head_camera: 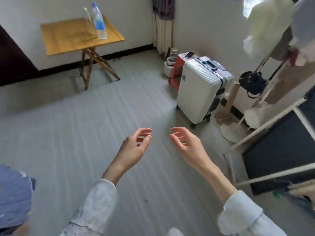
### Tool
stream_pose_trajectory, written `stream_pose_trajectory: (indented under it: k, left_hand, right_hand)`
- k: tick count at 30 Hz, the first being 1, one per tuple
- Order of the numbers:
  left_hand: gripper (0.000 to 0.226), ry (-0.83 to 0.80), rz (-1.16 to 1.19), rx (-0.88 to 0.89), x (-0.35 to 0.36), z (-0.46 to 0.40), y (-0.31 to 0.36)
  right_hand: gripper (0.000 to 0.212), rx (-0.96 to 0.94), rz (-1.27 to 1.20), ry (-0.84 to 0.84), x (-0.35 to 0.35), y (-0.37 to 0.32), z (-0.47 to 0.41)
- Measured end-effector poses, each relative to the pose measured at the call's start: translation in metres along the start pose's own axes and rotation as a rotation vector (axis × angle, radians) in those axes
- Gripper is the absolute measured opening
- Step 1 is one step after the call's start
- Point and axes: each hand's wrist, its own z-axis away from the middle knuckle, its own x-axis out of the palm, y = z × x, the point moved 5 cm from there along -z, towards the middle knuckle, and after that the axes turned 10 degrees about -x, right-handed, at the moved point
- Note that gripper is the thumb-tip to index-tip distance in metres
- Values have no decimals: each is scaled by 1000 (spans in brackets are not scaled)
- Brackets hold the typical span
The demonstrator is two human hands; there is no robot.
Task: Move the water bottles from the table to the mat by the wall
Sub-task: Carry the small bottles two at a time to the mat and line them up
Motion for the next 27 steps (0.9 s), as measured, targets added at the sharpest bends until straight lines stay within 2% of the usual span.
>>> stream_pose_trajectory:
  k: [11,18,27]
  left_hand:
    - [17,315,64,-75,-144,-207,-3]
    - [19,390,88,-83,-214,-337,15]
    - [20,411,94,-113,-320,-525,-11]
  right_hand:
    - [22,-212,-66,-254,102,-18,-286]
    - [22,-278,-67,-323,135,-40,-457]
    - [24,-334,-39,-380,233,-41,-662]
